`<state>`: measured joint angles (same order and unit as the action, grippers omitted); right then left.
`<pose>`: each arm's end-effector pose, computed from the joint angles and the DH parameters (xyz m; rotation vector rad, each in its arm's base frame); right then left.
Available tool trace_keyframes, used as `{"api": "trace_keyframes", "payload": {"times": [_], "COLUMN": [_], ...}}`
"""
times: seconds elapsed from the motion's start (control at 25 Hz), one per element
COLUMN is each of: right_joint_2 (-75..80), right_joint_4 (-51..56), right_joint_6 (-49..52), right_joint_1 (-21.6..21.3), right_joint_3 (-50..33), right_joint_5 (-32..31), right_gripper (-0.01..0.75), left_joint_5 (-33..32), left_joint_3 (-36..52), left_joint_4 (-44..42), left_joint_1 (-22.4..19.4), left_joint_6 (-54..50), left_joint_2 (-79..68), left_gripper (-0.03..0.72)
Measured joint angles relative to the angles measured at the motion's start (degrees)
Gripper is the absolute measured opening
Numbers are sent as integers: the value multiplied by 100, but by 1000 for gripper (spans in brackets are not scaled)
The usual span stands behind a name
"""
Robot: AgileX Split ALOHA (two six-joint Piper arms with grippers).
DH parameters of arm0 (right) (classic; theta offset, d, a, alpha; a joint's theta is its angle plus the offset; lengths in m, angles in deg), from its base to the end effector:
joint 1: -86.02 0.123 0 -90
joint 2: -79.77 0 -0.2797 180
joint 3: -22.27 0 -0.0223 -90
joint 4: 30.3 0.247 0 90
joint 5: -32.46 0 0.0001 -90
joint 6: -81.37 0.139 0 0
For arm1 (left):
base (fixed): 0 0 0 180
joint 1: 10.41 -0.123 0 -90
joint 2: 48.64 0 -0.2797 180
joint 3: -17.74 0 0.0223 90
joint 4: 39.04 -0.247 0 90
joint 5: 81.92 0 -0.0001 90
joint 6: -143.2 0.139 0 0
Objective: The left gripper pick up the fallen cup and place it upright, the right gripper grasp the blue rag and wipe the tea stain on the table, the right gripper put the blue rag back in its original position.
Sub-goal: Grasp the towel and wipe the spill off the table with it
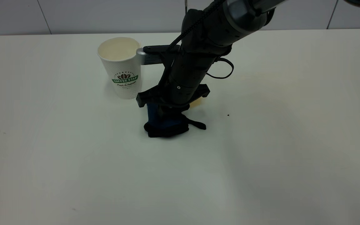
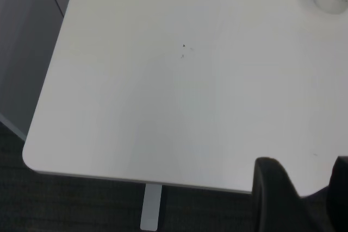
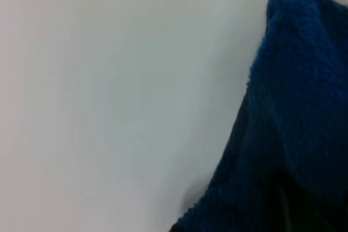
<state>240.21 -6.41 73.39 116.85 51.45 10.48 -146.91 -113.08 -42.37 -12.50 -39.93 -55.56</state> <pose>0.4438 0.2894 -0.0503 -0.4394 2.6688 0.4540 0.0335 0.0085 0.2413 -0.1017 2.1101 0.0595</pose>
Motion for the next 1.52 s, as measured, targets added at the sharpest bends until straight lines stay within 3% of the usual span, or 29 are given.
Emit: {"api": "trace_keyframes", "payload": {"times": [0.24,0.48,0.92,1.08,1.2,1.28,1.4,1.52], "right_joint_2": [38,43,-27,-64,-87,-152,-298,-618], "right_joint_4": [0,-97,-412,-578,-667,-803,-1064,-1161], "right_joint_6": [13,17,98,98,98,98,40,-32], "right_joint_1": [-406,-1163,-2945,-3359,-3468,-3480,-3486,-3492], "right_joint_3": [0,0,65,70,70,70,51,94], "right_joint_5": [471,453,-741,-1144,-1424,-1654,-2083,-2665], "right_gripper": [74,74,74,111,209,328,586,706], "left_joint_5": [0,0,0,0,0,0,0,0], "left_joint_3": [0,0,0,0,0,0,0,0], "left_joint_4": [0,0,0,0,0,-4,-4,-4], "left_joint_1": [0,0,0,0,0,0,0,0], "left_joint_6": [0,0,0,0,0,0,0,0], "left_joint_2": [0,0,0,0,0,0,0,0], "left_gripper": [278,278,278,278,278,278,278,278]}}
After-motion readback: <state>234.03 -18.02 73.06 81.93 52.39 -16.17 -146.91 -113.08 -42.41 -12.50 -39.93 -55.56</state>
